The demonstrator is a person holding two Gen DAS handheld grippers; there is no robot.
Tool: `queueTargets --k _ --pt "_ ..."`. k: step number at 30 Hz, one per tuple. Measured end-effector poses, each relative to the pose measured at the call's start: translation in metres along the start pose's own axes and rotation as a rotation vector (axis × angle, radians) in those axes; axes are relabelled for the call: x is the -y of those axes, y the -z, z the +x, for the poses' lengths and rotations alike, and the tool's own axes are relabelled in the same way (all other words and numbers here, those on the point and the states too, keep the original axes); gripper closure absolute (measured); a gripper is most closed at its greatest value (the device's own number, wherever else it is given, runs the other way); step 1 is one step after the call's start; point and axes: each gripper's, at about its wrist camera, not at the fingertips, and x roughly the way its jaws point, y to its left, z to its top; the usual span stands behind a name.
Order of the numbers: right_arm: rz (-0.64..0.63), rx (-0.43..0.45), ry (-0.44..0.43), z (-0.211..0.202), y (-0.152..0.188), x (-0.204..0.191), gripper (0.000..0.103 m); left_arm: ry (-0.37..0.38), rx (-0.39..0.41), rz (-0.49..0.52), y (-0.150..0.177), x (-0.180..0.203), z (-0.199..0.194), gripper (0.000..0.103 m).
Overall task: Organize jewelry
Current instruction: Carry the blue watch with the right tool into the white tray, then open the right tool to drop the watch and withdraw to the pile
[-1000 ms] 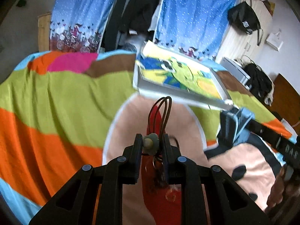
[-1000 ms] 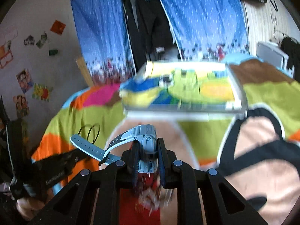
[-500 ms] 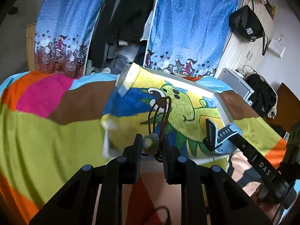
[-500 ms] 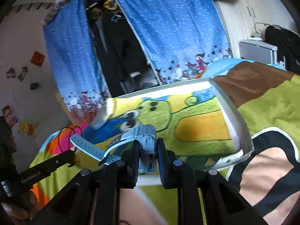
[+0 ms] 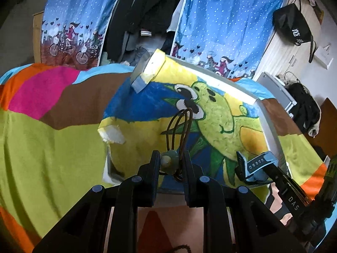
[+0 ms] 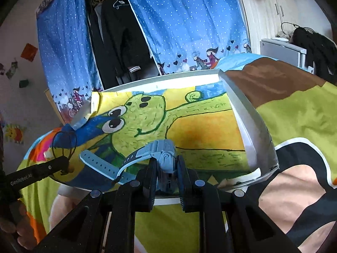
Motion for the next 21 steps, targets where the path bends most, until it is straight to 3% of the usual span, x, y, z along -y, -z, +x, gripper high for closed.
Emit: queueTargets --k 4,8,11,13,14,16,18,21 --pt "-0.001 0.008 0.009 -0.001 -0.002 0.0 0.085 -0.021 -0.02 -0.024 0.003 -0.006 -0.001 0.086" --pt "0.014 -0.002 0.01 -0.001 -0.003 0.002 0.075 -0.037 -0.027 -0.013 0.004 -0.003 -0.003 0.081" --pt "0.023 -0.009 0.017 -0.002 -0.003 0.004 0.065 -0.032 -0.013 0.0 0.006 0.002 -0.009 0.059" --pt "0.025 -0.011 0.017 -0.003 -0.002 0.005 0.065 -0.036 0.015 0.012 0.008 0.007 -0.017 0.04" --pt "0.025 -0.011 0.018 -0.004 -0.002 0.005 0.065 -0.041 0.024 0.015 0.008 0.009 -0.02 0.037" --pt "0.019 -0.006 0.019 -0.008 -0.002 0.004 0.054 -0.049 0.029 0.013 0.009 0.011 -0.026 0.035" --pt "0.021 0.021 0.02 -0.016 -0.001 0.003 0.027 -0.061 0.031 0.001 0.01 0.01 -0.033 0.035" --pt "0.004 0.062 0.019 -0.033 0.0 -0.001 0.024 -0.081 0.046 0.002 0.015 0.01 -0.049 0.034"
